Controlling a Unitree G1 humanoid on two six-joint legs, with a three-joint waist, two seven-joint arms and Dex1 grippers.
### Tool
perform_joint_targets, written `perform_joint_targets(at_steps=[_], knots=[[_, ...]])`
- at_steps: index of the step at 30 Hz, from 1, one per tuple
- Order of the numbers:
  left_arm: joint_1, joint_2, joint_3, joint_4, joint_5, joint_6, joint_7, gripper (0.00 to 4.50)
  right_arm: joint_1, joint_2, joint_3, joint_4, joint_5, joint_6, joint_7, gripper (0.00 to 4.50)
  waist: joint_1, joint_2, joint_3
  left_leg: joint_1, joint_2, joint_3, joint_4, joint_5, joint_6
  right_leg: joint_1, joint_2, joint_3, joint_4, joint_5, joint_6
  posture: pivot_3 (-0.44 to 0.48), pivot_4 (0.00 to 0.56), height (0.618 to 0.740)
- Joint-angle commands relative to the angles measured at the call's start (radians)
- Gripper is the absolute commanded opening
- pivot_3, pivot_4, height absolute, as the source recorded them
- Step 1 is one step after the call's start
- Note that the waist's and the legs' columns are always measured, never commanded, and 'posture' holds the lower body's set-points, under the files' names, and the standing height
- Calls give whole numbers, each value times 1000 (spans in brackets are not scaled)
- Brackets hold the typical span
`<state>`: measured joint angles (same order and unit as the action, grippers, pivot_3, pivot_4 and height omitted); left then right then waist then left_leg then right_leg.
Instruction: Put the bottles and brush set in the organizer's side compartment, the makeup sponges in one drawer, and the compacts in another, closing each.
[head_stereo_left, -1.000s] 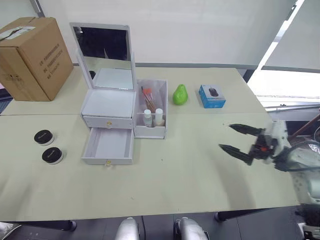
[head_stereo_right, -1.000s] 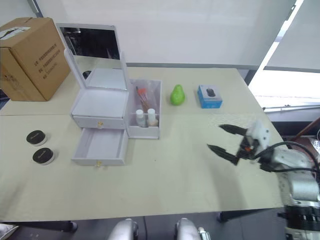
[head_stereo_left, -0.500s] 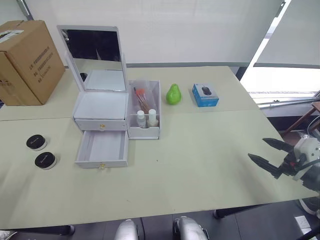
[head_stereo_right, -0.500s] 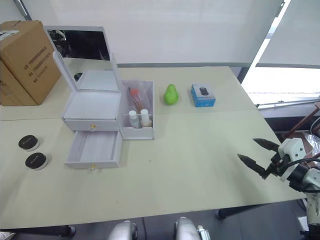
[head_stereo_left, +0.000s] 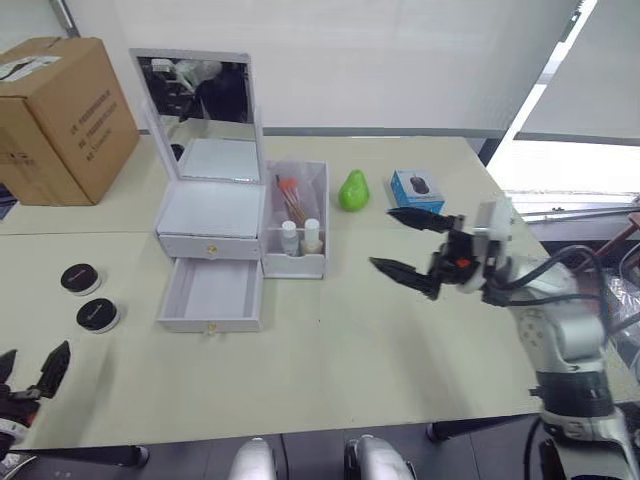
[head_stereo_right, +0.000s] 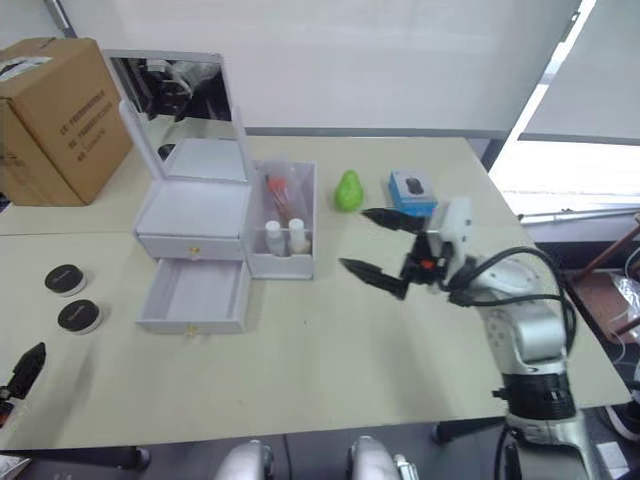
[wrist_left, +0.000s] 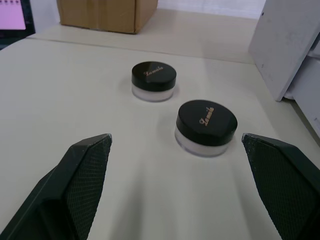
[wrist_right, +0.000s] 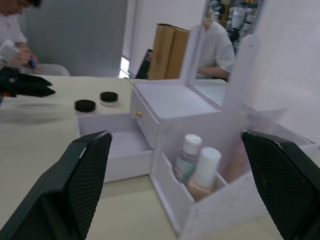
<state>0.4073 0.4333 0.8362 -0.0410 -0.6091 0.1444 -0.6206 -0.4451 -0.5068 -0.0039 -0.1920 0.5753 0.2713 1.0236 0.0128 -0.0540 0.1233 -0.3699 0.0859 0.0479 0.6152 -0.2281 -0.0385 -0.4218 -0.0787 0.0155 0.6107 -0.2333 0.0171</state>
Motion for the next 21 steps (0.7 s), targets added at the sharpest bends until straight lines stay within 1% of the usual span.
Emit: perform_joint_targets(at_steps=[1, 8, 15, 21], knots=[[0, -14, -54, -71, 7, 27, 40, 4485, -62, 37, 72, -65, 4, 8, 20, 4500, 2, 1, 0, 0, 0, 0, 0, 0, 0, 0, 0, 0, 0, 0, 0, 0, 150, 729], [-56, -2, -122, -52, 41, 45, 92, 4485, -73, 77, 132, -109, 4, 19, 15, 4500, -2, -1, 0, -2, 0, -1, 1, 1, 2, 2, 1, 0, 0, 1, -2, 0, 150, 729], [-77, -2, -136, 2, 69, 15, 89, 4485, -76, 86, 137, -138, 24, 82, -18, 4500, -5, 0, 0, -1, 0, -3, 1, 1, 2, 2, 2, 0, 1, 2, -3, 0, 150, 729], [-94, 10, -140, 36, 79, 7, 87, 4485, -67, 75, 142, -147, 3, 72, 3, 4500, -1, 0, 0, -2, 0, -2, 1, 1, 2, 1, 1, 0, 0, 2, -3, 0, 150, 728]])
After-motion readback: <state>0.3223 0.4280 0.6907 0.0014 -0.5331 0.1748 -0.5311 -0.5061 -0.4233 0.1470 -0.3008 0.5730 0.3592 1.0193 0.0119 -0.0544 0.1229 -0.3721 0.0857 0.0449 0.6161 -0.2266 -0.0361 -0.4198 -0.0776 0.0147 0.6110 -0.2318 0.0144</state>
